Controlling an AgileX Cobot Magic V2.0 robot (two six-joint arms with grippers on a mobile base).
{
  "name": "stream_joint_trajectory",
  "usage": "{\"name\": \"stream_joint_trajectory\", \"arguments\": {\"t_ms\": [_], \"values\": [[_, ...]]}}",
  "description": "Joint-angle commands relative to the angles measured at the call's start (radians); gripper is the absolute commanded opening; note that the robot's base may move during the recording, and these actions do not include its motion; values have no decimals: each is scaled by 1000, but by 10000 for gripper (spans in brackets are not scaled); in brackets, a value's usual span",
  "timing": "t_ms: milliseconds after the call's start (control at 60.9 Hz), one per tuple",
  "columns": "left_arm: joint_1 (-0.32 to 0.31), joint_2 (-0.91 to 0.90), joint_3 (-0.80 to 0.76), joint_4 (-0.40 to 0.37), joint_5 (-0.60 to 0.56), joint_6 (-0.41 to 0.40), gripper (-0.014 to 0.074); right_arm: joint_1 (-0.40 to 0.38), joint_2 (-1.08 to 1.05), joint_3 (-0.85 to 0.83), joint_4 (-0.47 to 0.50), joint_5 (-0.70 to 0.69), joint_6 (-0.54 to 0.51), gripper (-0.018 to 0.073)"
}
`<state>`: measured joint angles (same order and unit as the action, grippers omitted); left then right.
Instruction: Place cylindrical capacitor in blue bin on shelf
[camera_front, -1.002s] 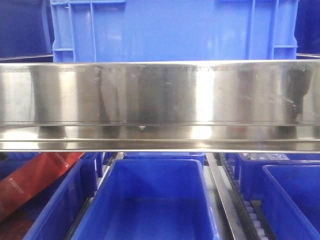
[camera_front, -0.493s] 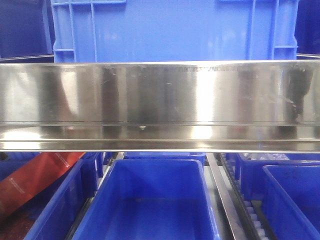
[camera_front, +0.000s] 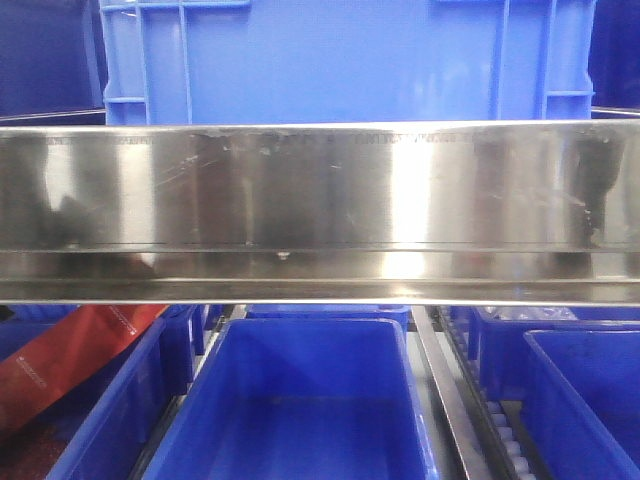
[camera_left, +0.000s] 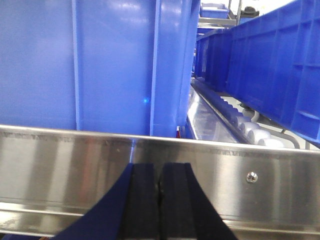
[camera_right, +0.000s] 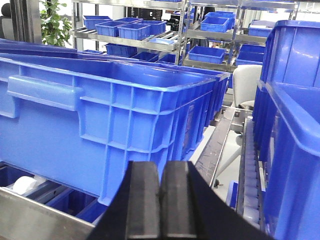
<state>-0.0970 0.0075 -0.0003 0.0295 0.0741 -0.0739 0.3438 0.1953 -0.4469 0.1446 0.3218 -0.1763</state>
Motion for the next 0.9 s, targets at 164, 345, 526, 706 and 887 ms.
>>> {"name": "stream_joint_trajectory", "arguments": {"t_ms": [164, 345, 526, 706, 887], "values": [[2, -7, 0, -7, -37, 4, -111, -3, -5, 2, -11, -23, -9, -162], [2, -7, 0, -7, -39, 4, -111, -3, -5, 2, -11, -23, -9, -162], [2, -7, 0, -7, -39, 4, -111, -3, -5, 2, -11, -23, -9, -162], [2, -7, 0, -7, -39, 4, -111, -3, -5, 2, -11, -23, -9, -162], [2, -7, 0, -7, -39, 4, -111, -3, -5, 2, -11, -23, -9, -162]]}}
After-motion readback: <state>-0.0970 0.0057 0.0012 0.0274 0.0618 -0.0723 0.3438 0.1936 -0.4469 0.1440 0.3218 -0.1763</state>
